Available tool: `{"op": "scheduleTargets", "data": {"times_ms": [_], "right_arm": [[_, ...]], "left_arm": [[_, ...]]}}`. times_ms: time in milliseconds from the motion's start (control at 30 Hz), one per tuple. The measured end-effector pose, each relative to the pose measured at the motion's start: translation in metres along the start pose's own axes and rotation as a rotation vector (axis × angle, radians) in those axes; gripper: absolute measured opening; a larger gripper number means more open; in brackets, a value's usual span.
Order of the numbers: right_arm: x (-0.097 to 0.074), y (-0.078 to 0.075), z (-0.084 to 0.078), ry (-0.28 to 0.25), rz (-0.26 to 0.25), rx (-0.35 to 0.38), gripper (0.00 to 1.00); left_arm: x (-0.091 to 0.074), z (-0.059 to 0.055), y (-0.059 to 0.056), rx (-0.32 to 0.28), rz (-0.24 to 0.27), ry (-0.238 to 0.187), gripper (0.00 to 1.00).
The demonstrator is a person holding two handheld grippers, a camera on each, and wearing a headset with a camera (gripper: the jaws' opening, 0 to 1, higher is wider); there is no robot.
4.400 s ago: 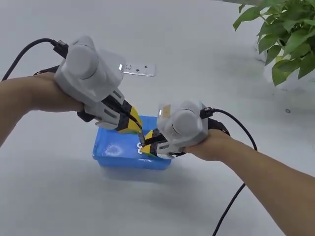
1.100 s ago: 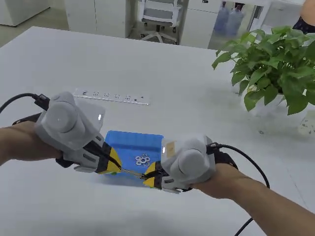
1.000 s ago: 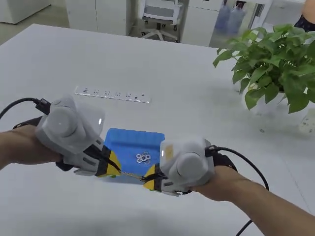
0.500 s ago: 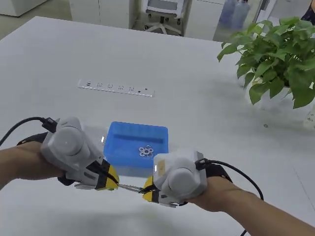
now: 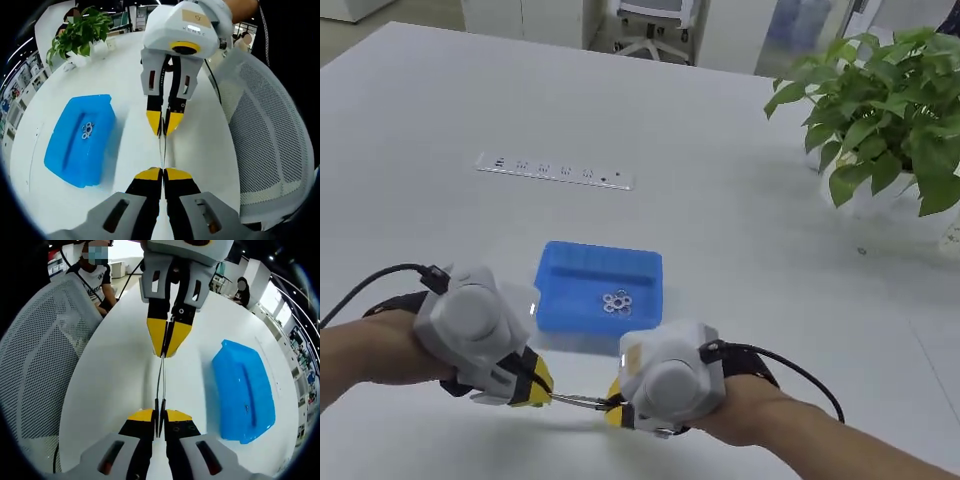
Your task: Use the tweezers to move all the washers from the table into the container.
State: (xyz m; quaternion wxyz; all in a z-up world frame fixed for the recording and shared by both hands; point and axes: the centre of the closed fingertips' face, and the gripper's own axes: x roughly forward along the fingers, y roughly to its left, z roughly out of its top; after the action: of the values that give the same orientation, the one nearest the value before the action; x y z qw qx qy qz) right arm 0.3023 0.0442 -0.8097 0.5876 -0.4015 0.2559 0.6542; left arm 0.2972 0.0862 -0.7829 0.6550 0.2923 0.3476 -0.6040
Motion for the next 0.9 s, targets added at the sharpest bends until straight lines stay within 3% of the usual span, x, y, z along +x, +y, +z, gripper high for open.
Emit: {"op": "scheduleTargets", "data": {"times_ms": [900], "right_arm": [[0.008, 0.002, 0.000, 0.007, 0.028, 0.037, 0.12]], "left_arm": [[0.019, -0.026, 0.001, -0.042, -0.047, 0.072, 0.05]]}}
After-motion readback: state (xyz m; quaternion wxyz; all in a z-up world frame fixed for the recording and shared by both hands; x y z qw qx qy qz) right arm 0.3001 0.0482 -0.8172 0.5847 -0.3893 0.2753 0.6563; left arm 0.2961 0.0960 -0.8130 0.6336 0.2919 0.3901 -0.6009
